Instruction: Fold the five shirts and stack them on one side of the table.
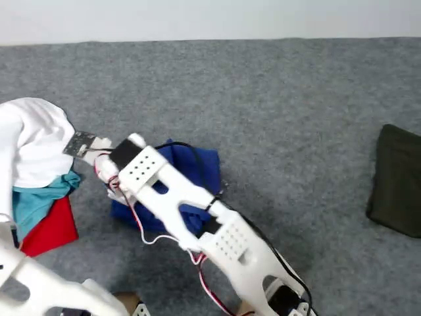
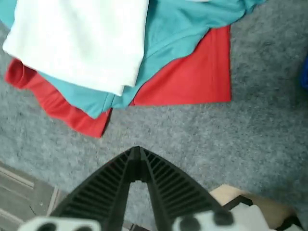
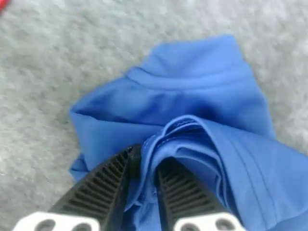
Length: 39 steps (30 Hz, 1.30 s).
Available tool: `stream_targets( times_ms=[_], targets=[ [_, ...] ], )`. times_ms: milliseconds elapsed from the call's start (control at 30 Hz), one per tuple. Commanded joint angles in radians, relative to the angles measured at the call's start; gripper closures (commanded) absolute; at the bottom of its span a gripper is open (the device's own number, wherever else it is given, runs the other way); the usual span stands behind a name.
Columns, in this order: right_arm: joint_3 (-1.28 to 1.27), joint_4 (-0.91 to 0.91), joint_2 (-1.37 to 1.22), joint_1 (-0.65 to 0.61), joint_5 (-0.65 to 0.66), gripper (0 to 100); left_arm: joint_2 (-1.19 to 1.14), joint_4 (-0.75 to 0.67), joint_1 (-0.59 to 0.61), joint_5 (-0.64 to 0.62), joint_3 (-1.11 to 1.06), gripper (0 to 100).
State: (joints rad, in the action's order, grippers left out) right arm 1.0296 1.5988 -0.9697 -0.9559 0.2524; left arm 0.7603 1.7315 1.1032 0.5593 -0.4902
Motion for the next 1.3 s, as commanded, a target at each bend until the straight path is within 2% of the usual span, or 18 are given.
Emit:
stream_targets(
  times_ms=[0, 100, 300, 533, 767, 1000, 1267],
  targets=[
    [0.216, 0.059, -0.062, -0.025, 0.011, 98.7, 0.018, -0.017, 0.017, 0.002, 0.005, 100],
    [0.325, 0.124, -0.122, -0.036, 0.011, 93.9, 0.018, -0.015, 0.015, 0.002, 0.005, 100],
    [0.466, 0.193, -0.12, -0.062, 0.005, 74.1, 0.018, -0.015, 0.015, 0.002, 0.001, 100],
    [0.522, 0.191, 0.076, -0.045, 0.009, 66.1, 0.018, -0.015, 0.015, 0.002, 0.002, 100],
    [0.497, 0.189, 0.12, 0.097, 0.009, 74.6, 0.018, -0.015, 0.014, 0.002, 0.002, 100],
    [0.413, 0.188, -0.004, 0.216, 0.009, 98.3, 0.018, -0.015, 0.014, 0.003, 0.001, 100],
    [0.408, 0.188, -0.157, 0.274, 0.011, 98.9, 0.018, -0.015, 0.014, 0.005, 0.001, 100]
  ],
)
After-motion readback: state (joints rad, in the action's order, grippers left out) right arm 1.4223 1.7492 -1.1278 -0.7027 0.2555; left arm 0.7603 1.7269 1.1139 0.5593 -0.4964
